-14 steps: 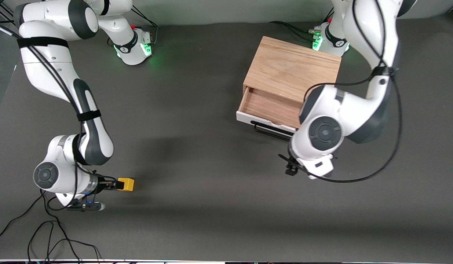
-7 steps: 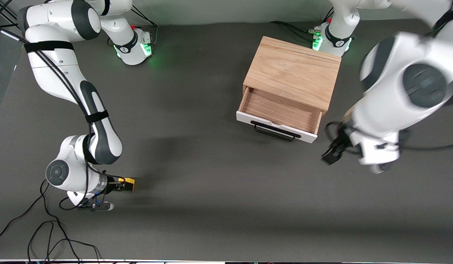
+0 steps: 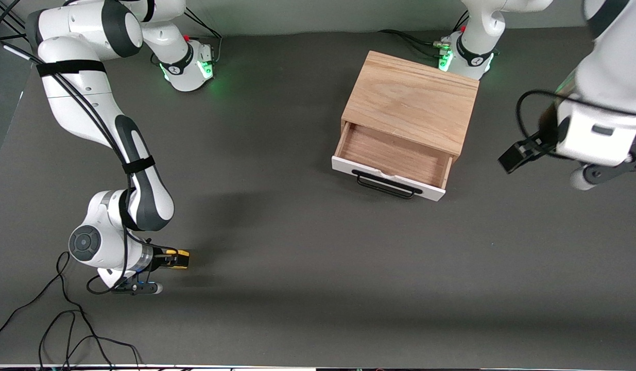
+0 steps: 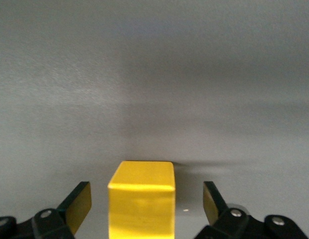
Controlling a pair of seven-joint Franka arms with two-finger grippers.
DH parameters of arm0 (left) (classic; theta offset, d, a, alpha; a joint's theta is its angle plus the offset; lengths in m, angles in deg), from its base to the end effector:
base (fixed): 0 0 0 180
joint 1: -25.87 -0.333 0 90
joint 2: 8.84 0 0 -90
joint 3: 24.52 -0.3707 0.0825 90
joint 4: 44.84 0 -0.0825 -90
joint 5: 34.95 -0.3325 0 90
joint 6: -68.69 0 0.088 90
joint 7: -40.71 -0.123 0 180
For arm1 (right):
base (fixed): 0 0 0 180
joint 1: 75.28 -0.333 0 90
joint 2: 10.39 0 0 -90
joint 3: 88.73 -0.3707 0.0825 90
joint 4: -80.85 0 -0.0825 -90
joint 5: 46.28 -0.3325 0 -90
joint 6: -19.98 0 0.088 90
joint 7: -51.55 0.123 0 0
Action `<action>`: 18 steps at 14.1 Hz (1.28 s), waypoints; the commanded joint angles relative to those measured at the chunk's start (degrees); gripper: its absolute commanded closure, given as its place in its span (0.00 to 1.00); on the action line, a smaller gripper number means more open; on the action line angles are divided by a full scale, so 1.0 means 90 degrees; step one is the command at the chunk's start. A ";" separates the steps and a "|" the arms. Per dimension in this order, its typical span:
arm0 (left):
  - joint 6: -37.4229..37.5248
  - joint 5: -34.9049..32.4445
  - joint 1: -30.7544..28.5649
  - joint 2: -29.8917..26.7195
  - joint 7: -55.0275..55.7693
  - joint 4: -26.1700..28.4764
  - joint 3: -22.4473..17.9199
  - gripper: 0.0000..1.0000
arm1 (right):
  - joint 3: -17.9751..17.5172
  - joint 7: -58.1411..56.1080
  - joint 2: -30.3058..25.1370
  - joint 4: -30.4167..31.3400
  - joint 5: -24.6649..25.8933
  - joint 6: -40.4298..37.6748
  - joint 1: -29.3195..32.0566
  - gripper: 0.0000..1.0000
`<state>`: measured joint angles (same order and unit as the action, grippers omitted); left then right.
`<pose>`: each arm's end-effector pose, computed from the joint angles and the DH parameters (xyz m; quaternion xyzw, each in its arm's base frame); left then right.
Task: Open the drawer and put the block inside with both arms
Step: 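Grasp the yellow cube with the right gripper while the left gripper withdraws, then lift the yellow cube and carry it over the open drawer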
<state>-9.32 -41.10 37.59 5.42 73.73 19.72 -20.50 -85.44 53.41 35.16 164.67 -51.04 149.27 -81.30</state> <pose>0.5521 -0.1324 0.6939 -0.9858 -0.1617 -0.0118 0.0429 0.7182 0.0471 0.2641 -0.9999 0.0101 0.0003 0.0117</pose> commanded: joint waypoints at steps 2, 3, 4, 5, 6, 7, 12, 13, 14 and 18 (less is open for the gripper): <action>-0.0043 -0.0088 -0.0267 -0.0276 -0.2345 0.0131 -0.0251 0.00 | 0.0025 -0.0129 -0.0004 0.0061 -0.0194 0.0078 -0.0024 0.72; -0.0092 -0.0069 -0.0383 -0.0286 -0.2795 0.0131 -0.0310 0.00 | 0.0015 -0.0109 0.0006 0.0052 -0.0194 0.0078 -0.0024 0.90; -0.0160 0.0018 -0.0471 -0.0276 -0.3157 0.0170 -0.0320 0.00 | 0.0015 -0.0100 -0.0013 0.0051 -0.0194 0.0049 -0.0034 1.00; -0.0229 0.0039 -0.0569 -0.0267 -0.3402 0.0228 -0.0310 0.00 | 0.0015 -0.0099 -0.0052 0.0022 -0.0194 0.0029 -0.0054 1.00; -0.0239 0.0135 -0.0570 -0.0266 -0.3415 0.0345 -0.0301 0.00 | 0.0006 -0.0099 -0.0120 -0.0045 -0.0194 -0.0077 -0.0073 1.00; -0.0210 0.0252 -0.0560 -0.0276 -0.3405 0.0423 -0.0300 0.00 | -0.0023 -0.0080 -0.0208 -0.0278 -0.0203 -0.0504 -0.0083 1.00; 0.0513 0.0644 -0.0521 -0.0900 -0.3415 0.1067 -0.0281 0.00 | -0.0111 0.1791 -0.0531 -0.2366 -0.0368 -0.3588 -0.0794 1.00; 0.0590 0.0654 -0.0511 -0.0940 -0.3424 0.1107 -0.0252 0.00 | -0.0189 0.2269 -0.0550 -0.2651 -0.0572 -0.3903 -0.0951 1.00; 0.0504 0.0644 -0.0511 -0.0960 -0.3434 0.1137 -0.0252 0.00 | -0.0267 0.2970 -0.0705 -0.2828 -0.0816 -0.4071 -0.1174 1.00; -0.0161 0.0547 -0.0599 -0.1028 -0.3434 0.1117 -0.0310 0.00 | -0.0327 0.4986 -0.0951 -0.3267 -0.0916 -0.4033 -0.2540 1.00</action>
<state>-8.18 -35.89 32.52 -1.93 43.91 27.48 -22.78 -89.25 91.99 26.22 138.44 -58.12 113.53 -98.94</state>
